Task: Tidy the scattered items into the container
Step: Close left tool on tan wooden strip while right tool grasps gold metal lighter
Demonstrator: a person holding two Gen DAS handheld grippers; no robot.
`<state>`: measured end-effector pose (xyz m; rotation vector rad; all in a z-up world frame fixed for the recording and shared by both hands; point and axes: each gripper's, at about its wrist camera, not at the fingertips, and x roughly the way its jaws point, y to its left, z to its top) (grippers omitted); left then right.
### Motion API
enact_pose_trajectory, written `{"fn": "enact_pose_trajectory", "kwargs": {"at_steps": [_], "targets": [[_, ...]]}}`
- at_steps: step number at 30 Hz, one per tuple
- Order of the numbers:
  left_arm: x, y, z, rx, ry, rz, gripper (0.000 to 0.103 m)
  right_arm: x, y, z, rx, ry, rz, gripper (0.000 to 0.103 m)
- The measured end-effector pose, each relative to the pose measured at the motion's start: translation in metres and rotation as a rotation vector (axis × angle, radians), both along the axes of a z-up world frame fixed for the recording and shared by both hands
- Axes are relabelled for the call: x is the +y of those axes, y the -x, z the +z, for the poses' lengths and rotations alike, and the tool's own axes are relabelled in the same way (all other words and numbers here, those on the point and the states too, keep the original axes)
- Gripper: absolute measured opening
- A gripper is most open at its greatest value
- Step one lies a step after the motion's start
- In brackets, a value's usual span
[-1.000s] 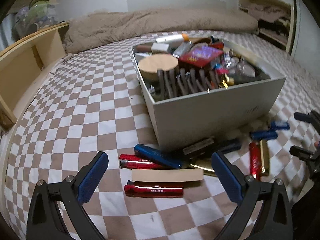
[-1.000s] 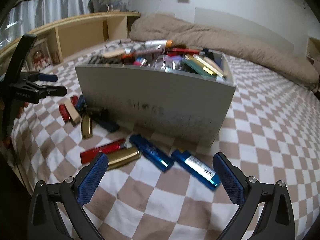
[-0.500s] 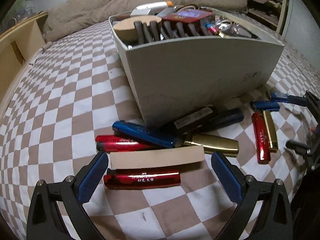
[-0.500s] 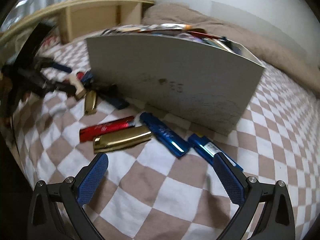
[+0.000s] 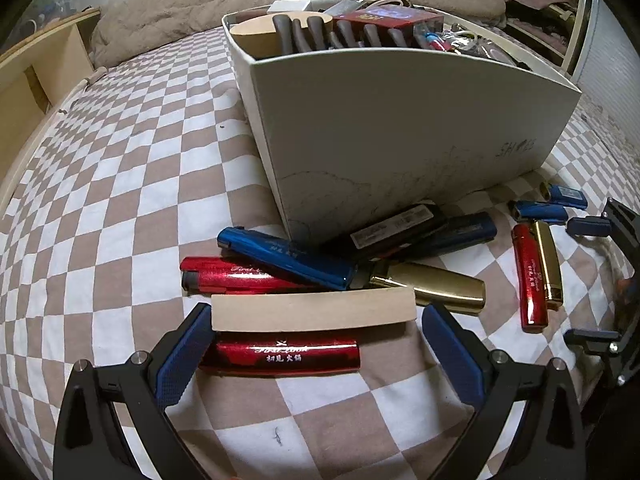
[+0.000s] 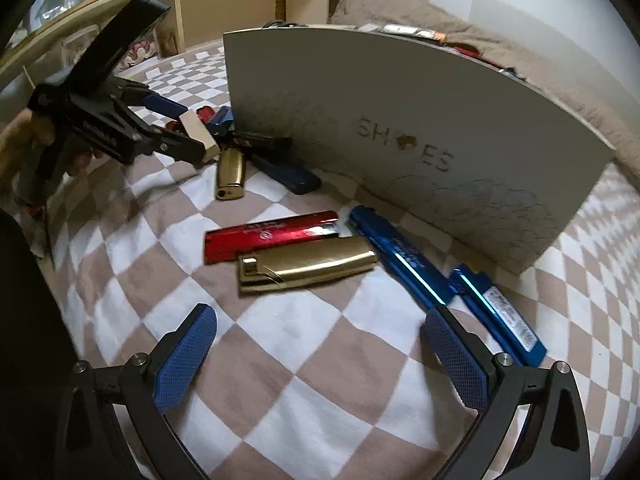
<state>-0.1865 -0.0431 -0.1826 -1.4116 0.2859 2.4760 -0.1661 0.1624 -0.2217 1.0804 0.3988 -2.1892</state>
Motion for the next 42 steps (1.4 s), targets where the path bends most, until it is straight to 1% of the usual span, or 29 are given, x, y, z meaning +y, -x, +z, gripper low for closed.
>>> {"fn": "enact_pose_trajectory", "kwargs": {"at_steps": [2,4,13,18,19,21,23,24,31,36,42], "targets": [[0.000,0.000,-0.001,-0.001,-0.005,0.007,0.103,-0.005,0.002,0.001,-0.014,-0.005,0.023,0.103],[-0.001,0.001,-0.002,-0.004,-0.015,0.017,0.103,-0.010,0.002,0.001,0.003,-0.029,0.049,0.103],[-0.010,0.007,-0.001,-0.004,-0.077,0.046,0.103,-0.015,0.018,0.001,-0.023,-0.028,0.133,0.103],[-0.012,0.006,0.000,0.000,-0.104,0.055,0.103,-0.023,0.023,0.003,0.001,-0.053,0.180,0.103],[-0.012,0.006,0.000,0.001,-0.107,0.056,0.103,-0.023,0.024,0.004,0.007,-0.059,0.173,0.102],[-0.013,0.006,0.000,0.000,-0.115,0.057,0.103,-0.024,0.027,0.005,0.018,-0.061,0.144,0.076],[-0.014,0.007,-0.001,-0.002,-0.120,0.063,0.102,-0.024,0.030,0.004,0.004,-0.052,0.118,0.076],[-0.014,0.007,-0.001,-0.001,-0.120,0.065,0.100,-0.023,0.030,0.004,0.002,-0.048,0.114,0.076],[-0.009,0.000,-0.001,0.010,-0.094,0.065,0.100,-0.022,0.029,0.002,-0.008,-0.035,0.085,0.076],[-0.010,-0.003,-0.001,0.015,-0.090,0.068,0.100,-0.014,0.035,-0.002,-0.073,0.016,0.072,0.077],[-0.008,-0.002,-0.003,0.020,-0.077,0.069,0.101,-0.017,0.031,-0.002,-0.058,-0.006,0.058,0.076]]}}
